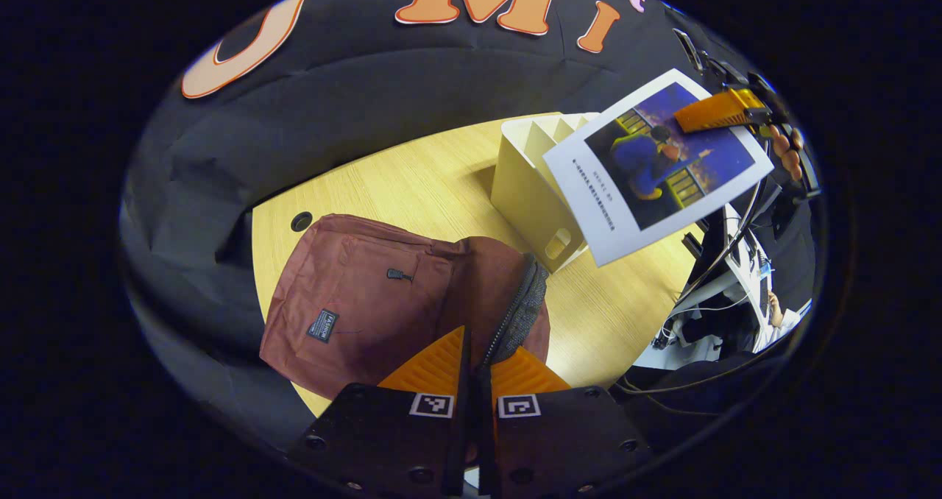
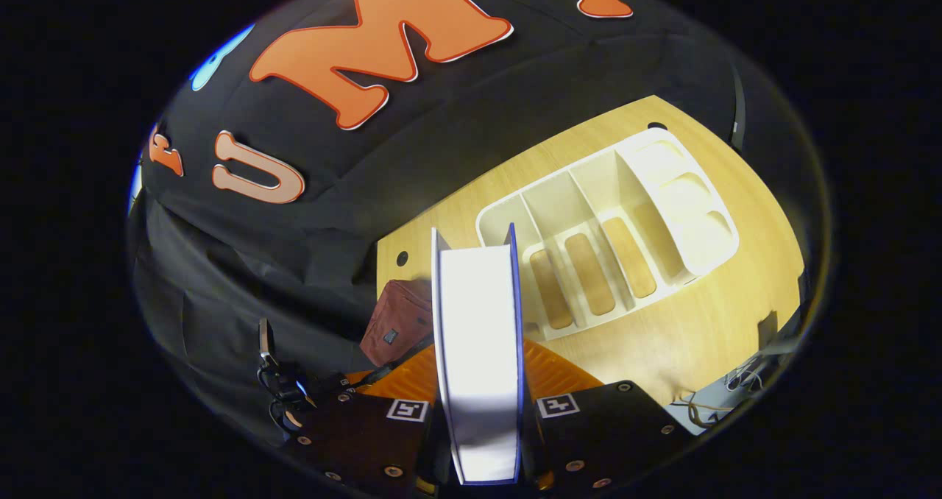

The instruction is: Open the schoolbag, grab two books from the bookshelf and put them into the schoolbag.

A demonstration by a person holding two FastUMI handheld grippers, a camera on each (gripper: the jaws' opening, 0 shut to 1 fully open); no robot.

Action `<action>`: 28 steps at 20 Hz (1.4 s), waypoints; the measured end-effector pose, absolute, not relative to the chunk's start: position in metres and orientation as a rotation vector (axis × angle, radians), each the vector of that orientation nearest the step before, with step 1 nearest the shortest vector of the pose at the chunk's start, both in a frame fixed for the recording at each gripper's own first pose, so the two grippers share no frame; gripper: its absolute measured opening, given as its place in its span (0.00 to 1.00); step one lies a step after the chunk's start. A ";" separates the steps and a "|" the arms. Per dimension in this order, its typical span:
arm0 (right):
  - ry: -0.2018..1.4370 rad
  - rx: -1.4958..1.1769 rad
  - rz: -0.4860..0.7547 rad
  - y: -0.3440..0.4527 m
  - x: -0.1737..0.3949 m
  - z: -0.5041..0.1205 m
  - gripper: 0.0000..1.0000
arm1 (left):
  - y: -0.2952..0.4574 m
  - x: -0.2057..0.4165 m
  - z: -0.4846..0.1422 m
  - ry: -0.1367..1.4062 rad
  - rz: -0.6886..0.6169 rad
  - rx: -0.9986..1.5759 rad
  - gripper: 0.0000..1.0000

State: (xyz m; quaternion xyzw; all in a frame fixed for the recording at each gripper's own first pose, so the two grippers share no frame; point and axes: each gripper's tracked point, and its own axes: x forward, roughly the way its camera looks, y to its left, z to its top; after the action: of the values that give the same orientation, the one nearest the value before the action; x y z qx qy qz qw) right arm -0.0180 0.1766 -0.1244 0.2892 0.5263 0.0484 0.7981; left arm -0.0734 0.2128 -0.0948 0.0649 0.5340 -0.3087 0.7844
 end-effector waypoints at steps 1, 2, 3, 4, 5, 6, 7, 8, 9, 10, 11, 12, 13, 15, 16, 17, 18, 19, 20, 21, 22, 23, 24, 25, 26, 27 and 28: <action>1.135 0.631 0.114 0.186 -0.024 -0.130 0.39 | 0.214 -0.070 -0.091 1.147 -0.662 0.138 0.08; 1.136 0.649 0.123 0.194 -0.028 -0.136 0.39 | 0.213 -0.069 -0.087 1.141 -0.660 0.130 0.08; 1.135 0.674 0.125 0.201 -0.032 -0.143 0.39 | 0.212 -0.068 -0.082 1.139 -0.662 0.118 0.08; 1.134 0.700 0.131 0.210 -0.035 -0.152 0.39 | 0.211 -0.066 -0.079 1.140 -0.666 0.108 0.08; 1.135 0.726 0.137 0.220 -0.037 -0.159 0.39 | 0.210 -0.061 -0.074 1.132 -0.670 0.108 0.08; 1.137 0.749 0.143 0.229 -0.040 -0.167 0.39 | 0.211 -0.056 -0.070 1.125 -0.669 0.116 0.08; 1.143 0.766 0.146 0.238 -0.043 -0.176 0.39 | 0.211 -0.052 -0.066 1.116 -0.672 0.128 0.08; 1.152 0.772 0.150 0.247 -0.047 -0.185 0.39 | 0.210 -0.048 -0.060 1.106 -0.674 0.139 0.08; 1.157 0.784 0.151 0.255 -0.050 -0.192 0.39 | 0.209 -0.046 -0.056 1.098 -0.681 0.148 0.08; 1.157 0.801 0.157 0.263 -0.052 -0.199 0.39 | 0.209 -0.044 -0.052 1.091 -0.685 0.155 0.08; 1.153 0.821 0.162 0.272 -0.054 -0.204 0.39 | 0.208 -0.042 -0.049 1.085 -0.687 0.163 0.08; 1.153 0.834 0.172 0.280 -0.053 -0.210 0.39 | 0.208 -0.040 -0.047 1.080 -0.691 0.165 0.08; 1.151 0.849 0.178 0.289 -0.053 -0.213 0.39 | 0.207 -0.039 -0.045 1.075 -0.694 0.169 0.08; 1.144 0.870 0.191 0.303 -0.050 -0.223 0.39 | 0.203 -0.034 -0.044 1.069 -0.698 0.168 0.08; 1.139 0.883 0.194 0.309 -0.047 -0.228 0.39 | 0.201 -0.034 -0.043 1.067 -0.702 0.166 0.08; 1.132 0.898 0.195 0.315 -0.047 -0.233 0.39 | 0.199 -0.036 -0.043 1.065 -0.706 0.163 0.08; 1.131 0.908 0.197 0.321 -0.047 -0.240 0.39 | 0.196 -0.036 -0.042 1.061 -0.714 0.159 0.08; 1.129 0.915 0.196 0.329 -0.047 -0.247 0.39 | 0.194 -0.037 -0.039 1.058 -0.719 0.157 0.08; 1.128 0.920 0.193 0.335 -0.046 -0.254 0.39 | 0.191 -0.038 -0.039 1.051 -0.727 0.156 0.08; 1.127 0.926 0.199 0.342 -0.048 -0.260 0.39 | 0.188 -0.038 -0.040 1.045 -0.736 0.157 0.08; 1.128 0.958 0.201 0.347 -0.046 -0.265 0.39 | 0.187 -0.041 -0.038 1.036 -0.746 0.159 0.08; 1.128 0.984 0.205 0.354 -0.046 -0.269 0.39 | 0.185 -0.041 -0.036 1.023 -0.759 0.161 0.08; 1.124 1.002 0.207 0.360 -0.045 -0.275 0.39 | 0.182 -0.041 -0.035 1.014 -0.769 0.170 0.08; 1.124 1.005 0.205 0.365 -0.049 -0.280 0.39 | 0.181 -0.041 -0.034 1.003 -0.779 0.180 0.08; 1.126 1.004 0.208 0.371 -0.052 -0.287 0.39 | 0.178 -0.043 -0.035 1.000 -0.789 0.182 0.08; 1.117 1.016 0.210 0.376 -0.050 -0.293 0.39 | 0.173 -0.046 -0.033 1.001 -0.803 0.170 0.08; 1.109 1.027 0.208 0.381 -0.048 -0.297 0.40 | 0.170 -0.046 -0.036 0.999 -0.803 0.174 0.08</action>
State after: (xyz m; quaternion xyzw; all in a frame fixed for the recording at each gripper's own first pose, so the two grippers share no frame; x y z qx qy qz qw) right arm -0.0475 0.3810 -0.2966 0.4652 0.5024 0.0943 0.7227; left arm -0.0460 0.1705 -0.0361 0.0812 0.4656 -0.3742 0.7979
